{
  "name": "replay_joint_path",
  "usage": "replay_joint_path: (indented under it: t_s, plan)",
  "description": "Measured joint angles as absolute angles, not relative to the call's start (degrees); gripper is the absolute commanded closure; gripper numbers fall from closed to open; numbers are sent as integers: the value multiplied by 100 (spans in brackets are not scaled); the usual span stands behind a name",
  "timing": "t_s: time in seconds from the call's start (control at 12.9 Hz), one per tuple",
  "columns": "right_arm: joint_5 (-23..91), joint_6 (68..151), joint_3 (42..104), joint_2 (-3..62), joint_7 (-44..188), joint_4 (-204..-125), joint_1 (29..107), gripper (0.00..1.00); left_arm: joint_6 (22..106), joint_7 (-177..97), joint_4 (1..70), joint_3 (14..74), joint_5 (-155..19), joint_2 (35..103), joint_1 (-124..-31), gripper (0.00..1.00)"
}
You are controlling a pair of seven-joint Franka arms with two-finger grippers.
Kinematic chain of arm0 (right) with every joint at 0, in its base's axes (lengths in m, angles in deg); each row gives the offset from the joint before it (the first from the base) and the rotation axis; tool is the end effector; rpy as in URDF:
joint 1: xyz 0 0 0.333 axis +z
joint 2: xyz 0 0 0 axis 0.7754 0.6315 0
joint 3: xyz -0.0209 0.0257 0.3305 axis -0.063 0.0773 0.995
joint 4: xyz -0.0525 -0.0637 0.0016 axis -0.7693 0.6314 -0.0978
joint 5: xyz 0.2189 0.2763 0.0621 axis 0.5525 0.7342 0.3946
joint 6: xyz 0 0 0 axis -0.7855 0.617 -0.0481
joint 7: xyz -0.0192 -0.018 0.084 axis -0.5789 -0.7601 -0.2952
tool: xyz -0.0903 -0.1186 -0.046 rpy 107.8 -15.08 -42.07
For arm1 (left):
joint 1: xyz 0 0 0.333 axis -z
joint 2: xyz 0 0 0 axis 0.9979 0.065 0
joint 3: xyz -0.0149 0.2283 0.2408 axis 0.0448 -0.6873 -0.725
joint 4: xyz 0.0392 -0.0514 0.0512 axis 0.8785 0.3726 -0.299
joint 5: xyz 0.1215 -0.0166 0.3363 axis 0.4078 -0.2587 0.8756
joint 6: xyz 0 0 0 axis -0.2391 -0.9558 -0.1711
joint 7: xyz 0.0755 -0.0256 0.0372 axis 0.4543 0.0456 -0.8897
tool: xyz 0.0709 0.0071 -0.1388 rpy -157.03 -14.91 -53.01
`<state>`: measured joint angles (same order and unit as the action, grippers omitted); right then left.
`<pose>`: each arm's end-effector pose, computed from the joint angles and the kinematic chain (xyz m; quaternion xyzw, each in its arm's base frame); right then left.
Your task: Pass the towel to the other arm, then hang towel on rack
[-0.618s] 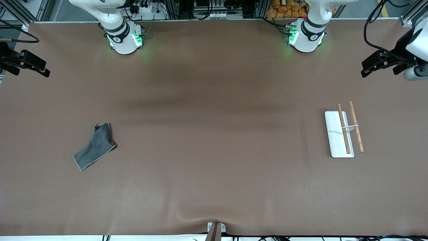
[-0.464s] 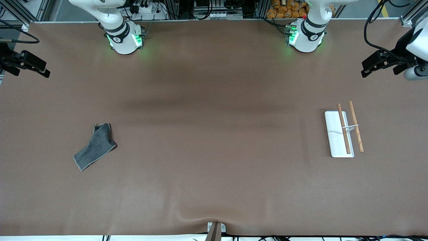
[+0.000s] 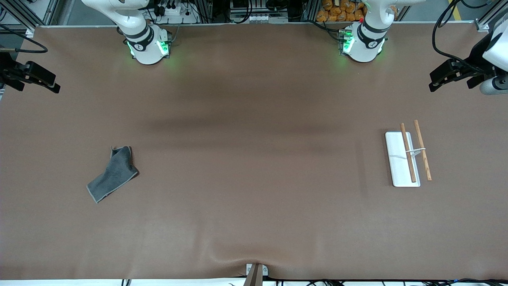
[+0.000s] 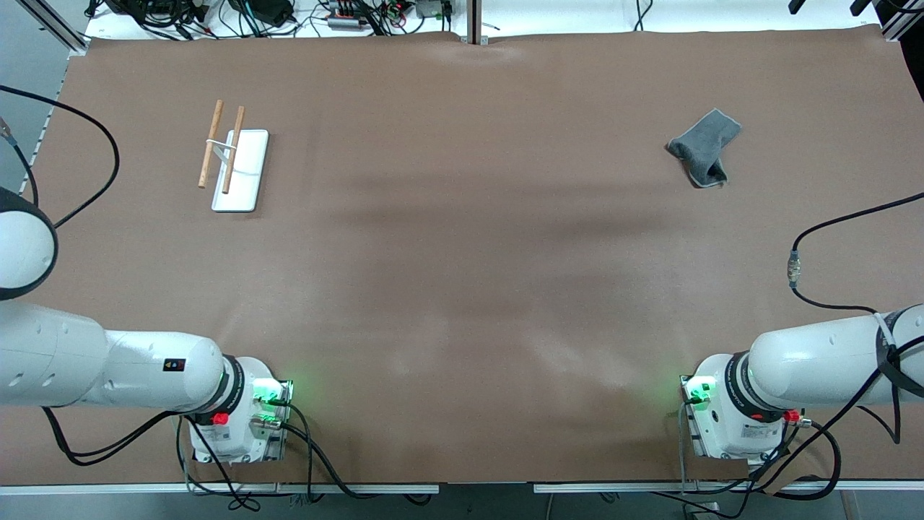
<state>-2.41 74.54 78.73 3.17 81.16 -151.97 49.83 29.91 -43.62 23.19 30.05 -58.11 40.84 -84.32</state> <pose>0.4842 -0.0052 0.6266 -0.9987 0.0423 0.0289 0.0052 0.4857 -0.0519 0.6255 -0.9993 -0.0328 0.0146 0.0116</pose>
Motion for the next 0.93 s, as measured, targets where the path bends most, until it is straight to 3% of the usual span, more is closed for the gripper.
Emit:
replay_joint_path:
  t_s: [0.93]
  plan:
    - [-241,7459,7871,338,8118,-15230,4985,0,2989,-4332,2321,3019,-5811,4248,-8471,0]
